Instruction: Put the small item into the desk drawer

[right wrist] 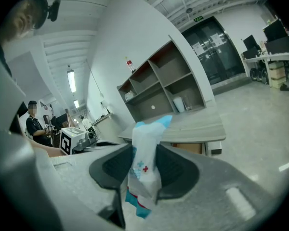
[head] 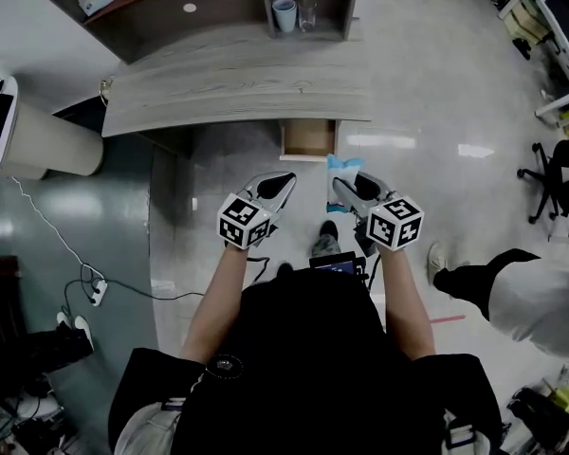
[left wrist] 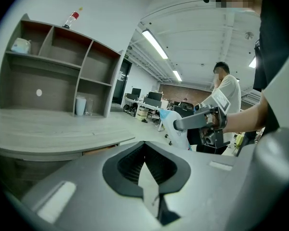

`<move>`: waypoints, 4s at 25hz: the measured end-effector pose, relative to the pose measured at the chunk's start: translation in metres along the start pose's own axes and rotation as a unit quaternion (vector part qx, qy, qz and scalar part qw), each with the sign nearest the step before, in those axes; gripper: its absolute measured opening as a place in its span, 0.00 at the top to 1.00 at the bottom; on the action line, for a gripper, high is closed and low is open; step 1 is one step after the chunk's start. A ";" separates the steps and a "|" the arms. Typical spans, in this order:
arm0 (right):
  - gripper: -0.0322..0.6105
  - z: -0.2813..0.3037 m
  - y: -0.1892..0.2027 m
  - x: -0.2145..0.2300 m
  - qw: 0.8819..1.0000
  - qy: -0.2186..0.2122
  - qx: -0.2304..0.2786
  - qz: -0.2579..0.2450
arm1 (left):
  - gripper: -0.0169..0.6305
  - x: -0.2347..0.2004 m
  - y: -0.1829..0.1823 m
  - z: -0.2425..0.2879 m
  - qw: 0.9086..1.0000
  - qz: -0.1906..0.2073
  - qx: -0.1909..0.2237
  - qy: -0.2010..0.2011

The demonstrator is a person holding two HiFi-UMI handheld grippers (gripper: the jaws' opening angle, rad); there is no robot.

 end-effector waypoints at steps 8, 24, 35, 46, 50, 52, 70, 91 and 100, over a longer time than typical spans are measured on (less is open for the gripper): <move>0.71 0.020 -0.031 0.029 0.999 -0.033 -0.012 -0.011 | 0.97 -0.016 -0.020 0.026 1.000 -0.007 0.005 -0.029; 0.71 0.028 -0.077 0.093 0.997 -0.074 -0.024 -0.024 | 0.97 -0.023 -0.053 0.084 0.997 -0.008 0.020 -0.074; 0.71 0.039 -0.073 0.081 0.997 -0.068 -0.014 -0.015 | 0.97 -0.038 -0.053 0.074 0.998 0.006 0.005 -0.069; 0.71 0.052 -0.078 0.053 0.999 -0.044 0.000 -0.013 | 0.97 -0.059 -0.065 0.055 0.999 0.022 0.007 -0.042; 0.71 0.056 -0.078 0.046 0.999 -0.038 0.002 -0.012 | 0.97 -0.065 -0.066 0.049 0.999 0.025 0.008 -0.036; 0.71 0.057 -0.078 0.044 0.999 -0.036 0.003 -0.011 | 0.97 -0.066 -0.066 0.047 0.999 0.025 0.007 -0.036; 0.71 0.059 -0.076 0.051 0.999 -0.049 -0.004 0.001 | 0.97 -0.065 -0.057 0.052 0.999 0.011 -0.005 -0.043; 0.71 0.065 -0.064 0.106 0.993 -0.085 -0.074 -0.046 | 0.97 -0.052 -0.034 0.071 0.993 -0.028 0.001 -0.112; 0.71 0.117 -0.050 0.104 0.983 -0.082 -0.120 -0.112 | 0.97 -0.089 -0.009 0.068 0.992 -0.052 0.012 -0.117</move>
Point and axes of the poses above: the fingertips, and each gripper's own axes: z forward along the fingers, x to its right, y out of its underside, the point moved 6 cm from there along -z, backward along the fingers, and after that the axes turned 6 degrees about y, right-handed, at the moved point
